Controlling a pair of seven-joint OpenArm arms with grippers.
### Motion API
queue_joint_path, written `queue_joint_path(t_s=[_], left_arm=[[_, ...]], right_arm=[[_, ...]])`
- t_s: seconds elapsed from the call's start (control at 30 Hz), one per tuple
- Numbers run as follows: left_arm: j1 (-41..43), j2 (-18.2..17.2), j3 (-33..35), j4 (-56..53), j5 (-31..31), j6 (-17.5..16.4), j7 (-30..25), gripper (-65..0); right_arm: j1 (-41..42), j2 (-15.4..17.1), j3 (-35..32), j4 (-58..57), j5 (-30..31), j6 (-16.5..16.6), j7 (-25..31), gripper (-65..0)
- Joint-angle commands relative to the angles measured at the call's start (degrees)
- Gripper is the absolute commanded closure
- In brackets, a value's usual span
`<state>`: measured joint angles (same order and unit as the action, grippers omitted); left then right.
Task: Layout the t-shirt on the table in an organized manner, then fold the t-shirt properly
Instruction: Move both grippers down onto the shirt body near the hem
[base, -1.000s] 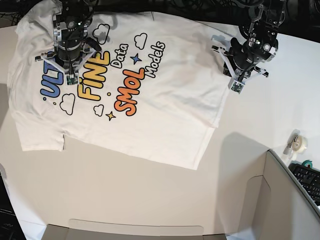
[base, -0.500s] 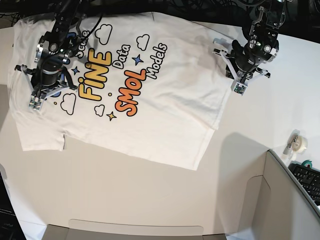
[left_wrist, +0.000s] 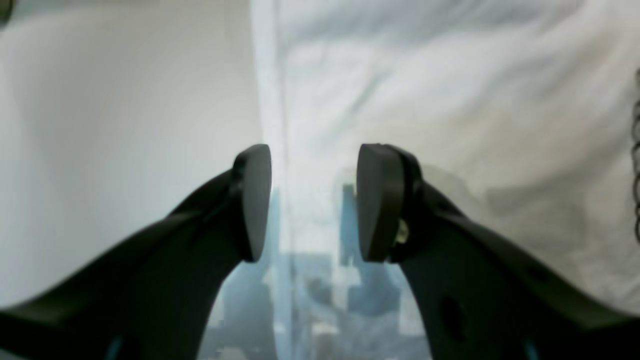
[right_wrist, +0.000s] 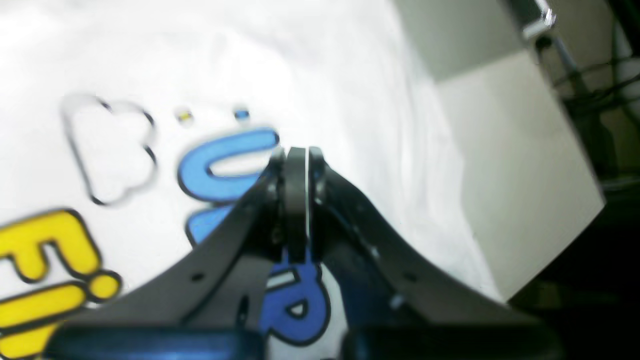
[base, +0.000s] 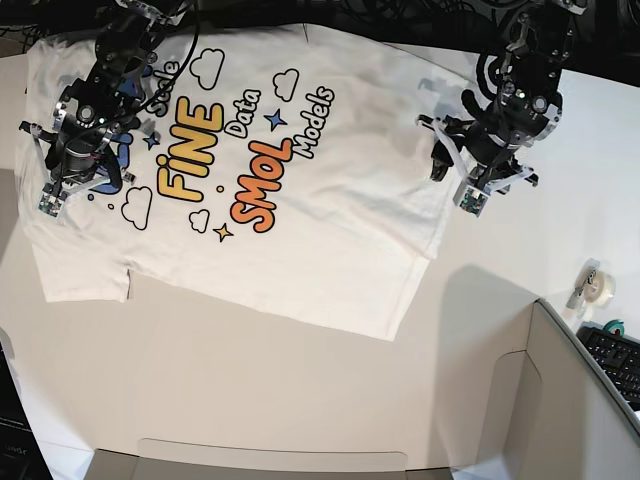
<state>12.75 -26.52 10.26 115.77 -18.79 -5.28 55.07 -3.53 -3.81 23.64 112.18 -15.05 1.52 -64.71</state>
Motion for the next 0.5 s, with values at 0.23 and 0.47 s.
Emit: queue_joint_path(t_s=[0.23,0.47], left_arm=[[-20.6,2.2,12.1,-7.6,0.2,0.2,1.5,-8.8],[-37.9,11.4,20.1,-27.1,0.2,0.2,2.0,-8.7]], right_arm=[[2.4,0.4,0.8,-3.5,-0.6,-1.8,3.7,0.0],[6.3,0.6,7.3,-5.2,-0.6,-3.9,3.7,0.0]])
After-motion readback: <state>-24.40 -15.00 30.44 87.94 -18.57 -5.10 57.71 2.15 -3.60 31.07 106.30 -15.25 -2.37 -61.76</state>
